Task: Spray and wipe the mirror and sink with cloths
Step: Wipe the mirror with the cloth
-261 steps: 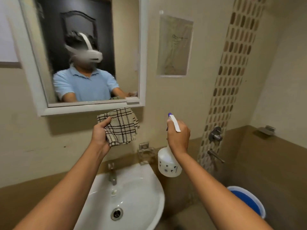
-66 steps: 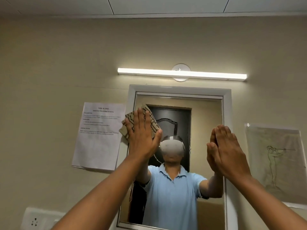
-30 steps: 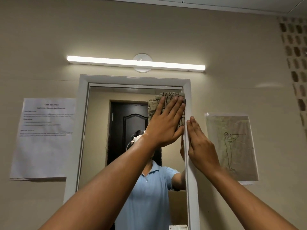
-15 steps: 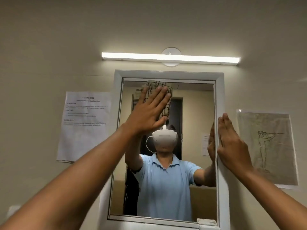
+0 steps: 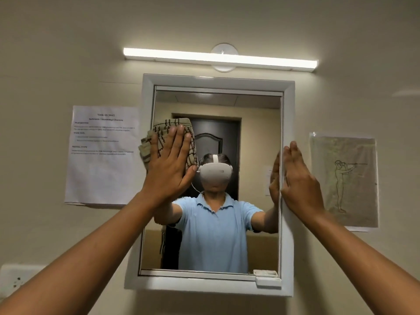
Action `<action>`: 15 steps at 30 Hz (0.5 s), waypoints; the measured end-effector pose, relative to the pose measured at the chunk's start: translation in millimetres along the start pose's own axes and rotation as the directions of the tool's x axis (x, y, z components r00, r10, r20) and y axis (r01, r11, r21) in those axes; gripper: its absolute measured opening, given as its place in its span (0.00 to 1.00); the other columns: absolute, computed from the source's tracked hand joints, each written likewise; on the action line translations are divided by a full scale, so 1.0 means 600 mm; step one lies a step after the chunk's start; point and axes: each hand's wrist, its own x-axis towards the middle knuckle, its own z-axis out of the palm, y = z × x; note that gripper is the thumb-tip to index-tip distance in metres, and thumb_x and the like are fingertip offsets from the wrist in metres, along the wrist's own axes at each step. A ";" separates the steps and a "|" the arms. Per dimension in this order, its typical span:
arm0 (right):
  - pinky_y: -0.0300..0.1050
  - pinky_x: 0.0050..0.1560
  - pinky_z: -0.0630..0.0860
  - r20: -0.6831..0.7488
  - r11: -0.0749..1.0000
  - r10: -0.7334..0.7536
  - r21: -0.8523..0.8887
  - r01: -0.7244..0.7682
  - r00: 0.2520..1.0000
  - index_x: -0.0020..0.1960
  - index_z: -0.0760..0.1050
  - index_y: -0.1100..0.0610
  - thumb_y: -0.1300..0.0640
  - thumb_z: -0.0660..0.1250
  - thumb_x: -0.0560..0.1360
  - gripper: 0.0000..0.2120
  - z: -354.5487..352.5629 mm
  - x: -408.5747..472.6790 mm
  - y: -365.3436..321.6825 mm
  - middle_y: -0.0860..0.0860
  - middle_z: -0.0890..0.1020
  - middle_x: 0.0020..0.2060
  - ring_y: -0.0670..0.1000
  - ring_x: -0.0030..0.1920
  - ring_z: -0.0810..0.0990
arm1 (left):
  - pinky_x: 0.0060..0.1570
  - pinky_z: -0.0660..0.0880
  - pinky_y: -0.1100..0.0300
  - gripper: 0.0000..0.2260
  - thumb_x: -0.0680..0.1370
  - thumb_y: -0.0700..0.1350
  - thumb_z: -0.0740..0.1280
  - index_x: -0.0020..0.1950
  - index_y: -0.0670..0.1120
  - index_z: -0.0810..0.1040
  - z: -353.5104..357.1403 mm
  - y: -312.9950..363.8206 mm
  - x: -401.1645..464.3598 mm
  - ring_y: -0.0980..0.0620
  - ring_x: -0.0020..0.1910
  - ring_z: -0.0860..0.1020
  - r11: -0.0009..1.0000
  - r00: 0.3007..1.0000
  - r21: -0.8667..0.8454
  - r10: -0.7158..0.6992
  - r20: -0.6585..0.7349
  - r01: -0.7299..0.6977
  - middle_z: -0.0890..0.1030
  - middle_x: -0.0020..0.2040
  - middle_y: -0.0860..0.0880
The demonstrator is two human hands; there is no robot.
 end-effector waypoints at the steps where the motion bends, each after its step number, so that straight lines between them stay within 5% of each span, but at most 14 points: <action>1: 0.49 0.61 0.74 0.017 1.000 0.003 -0.009 -0.003 1.000 0.79 0.52 0.60 0.66 0.51 0.74 0.32 0.001 -0.003 0.005 0.54 0.53 0.79 0.55 0.76 0.59 | 0.74 0.45 0.35 0.34 0.80 0.59 0.52 0.80 0.44 0.48 0.002 0.013 -0.001 0.45 0.80 0.44 1.000 1.000 0.000 -0.008 0.007 0.008 0.46 0.81 0.43; 5: 0.49 0.53 0.80 0.074 1.000 -0.013 -0.017 0.014 0.997 0.79 0.51 0.58 0.61 0.48 0.72 0.35 -0.001 -0.008 0.018 0.53 0.52 0.79 0.56 0.75 0.63 | 0.74 0.45 0.35 0.33 0.81 0.59 0.51 0.80 0.43 0.46 0.007 0.075 0.019 0.43 0.80 0.43 0.999 0.999 -0.009 0.033 0.042 -0.032 0.45 0.81 0.42; 9: 0.46 0.42 0.81 0.088 0.999 -0.034 -0.001 0.034 0.996 0.79 0.52 0.58 0.69 0.56 0.70 0.38 -0.010 -0.012 0.018 0.53 0.52 0.79 0.57 0.72 0.68 | 0.74 0.44 0.35 0.32 0.82 0.60 0.46 0.80 0.44 0.45 0.006 0.147 0.071 0.43 0.80 0.43 0.995 0.995 -0.051 0.092 0.047 -0.089 0.45 0.81 0.42; 12: 0.39 0.34 0.73 0.082 0.999 -0.045 0.004 0.045 0.996 0.78 0.54 0.59 0.73 0.61 0.69 0.40 -0.015 -0.013 0.021 0.54 0.54 0.78 0.57 0.65 0.77 | 0.74 0.44 0.35 0.32 0.82 0.60 0.48 0.80 0.44 0.46 0.005 0.201 0.110 0.44 0.80 0.44 0.986 0.988 -0.076 0.152 0.041 -0.148 0.45 0.81 0.42; 15: 0.39 0.36 0.77 0.058 0.998 -0.065 0.010 0.064 0.996 0.78 0.54 0.58 0.71 0.63 0.73 0.37 -0.013 -0.018 0.030 0.53 0.55 0.78 0.54 0.56 0.81 | 0.74 0.45 0.36 0.32 0.82 0.59 0.49 0.80 0.43 0.47 0.008 0.243 0.124 0.44 0.80 0.44 0.980 0.982 -0.075 0.187 0.028 -0.184 0.46 0.81 0.42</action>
